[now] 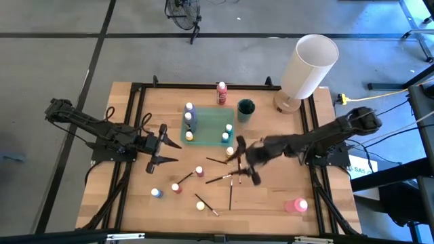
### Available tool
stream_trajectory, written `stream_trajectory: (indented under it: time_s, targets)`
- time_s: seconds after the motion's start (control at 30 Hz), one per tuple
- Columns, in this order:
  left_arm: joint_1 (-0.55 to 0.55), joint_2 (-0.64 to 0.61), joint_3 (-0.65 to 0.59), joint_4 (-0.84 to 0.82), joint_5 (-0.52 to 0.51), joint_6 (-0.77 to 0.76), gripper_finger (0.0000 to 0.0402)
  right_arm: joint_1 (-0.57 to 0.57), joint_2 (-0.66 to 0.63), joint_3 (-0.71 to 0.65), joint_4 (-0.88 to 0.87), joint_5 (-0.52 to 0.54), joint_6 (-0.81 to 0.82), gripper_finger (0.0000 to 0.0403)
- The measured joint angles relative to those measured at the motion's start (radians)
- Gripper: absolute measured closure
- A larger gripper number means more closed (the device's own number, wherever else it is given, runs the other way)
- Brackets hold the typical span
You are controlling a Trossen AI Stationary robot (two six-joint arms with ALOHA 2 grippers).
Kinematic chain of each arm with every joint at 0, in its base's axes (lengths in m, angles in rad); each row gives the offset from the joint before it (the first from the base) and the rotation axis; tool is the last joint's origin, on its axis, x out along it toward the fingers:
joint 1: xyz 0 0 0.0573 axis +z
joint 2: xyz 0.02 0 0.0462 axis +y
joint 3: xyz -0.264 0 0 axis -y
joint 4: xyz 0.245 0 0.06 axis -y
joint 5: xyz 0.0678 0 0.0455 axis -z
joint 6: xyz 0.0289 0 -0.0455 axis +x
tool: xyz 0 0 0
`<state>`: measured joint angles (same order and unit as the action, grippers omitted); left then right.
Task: Pick & Place Paint Supplies
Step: Put the black paint brush into the dark green cup
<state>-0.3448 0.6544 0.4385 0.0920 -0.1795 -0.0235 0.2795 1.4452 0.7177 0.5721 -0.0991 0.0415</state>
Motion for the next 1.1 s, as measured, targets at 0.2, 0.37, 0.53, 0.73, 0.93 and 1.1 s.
stream_trajectory:
  time_s: [0.2,0.37,0.53,0.73,0.93,1.1]
  targets:
    - [0.000,0.000,0.000,-0.018,0.000,0.000,0.0186,0.163,0.020,0.247,-0.545,0.253,0.159,0.0181]
    - [0.000,0.000,0.000,-0.036,0.000,-0.016,0.0186,0.236,0.026,0.397,-0.861,0.380,0.491,0.0181]
    - [0.000,0.000,0.000,-0.037,0.000,-0.036,0.0189,0.256,0.027,0.441,-1.069,0.401,0.713,0.0181]
    - [0.000,0.000,0.000,-0.038,0.014,-0.042,0.0187,0.259,0.028,0.441,-1.151,0.342,0.851,0.0181]
    - [0.000,0.000,0.000,-0.039,0.017,-0.022,0.0192,0.245,0.046,0.441,-1.214,0.331,0.979,0.0181]
    - [0.000,0.000,0.000,-0.045,0.017,-0.008,0.0192,0.230,0.130,0.442,-1.165,0.236,0.981,0.0181]
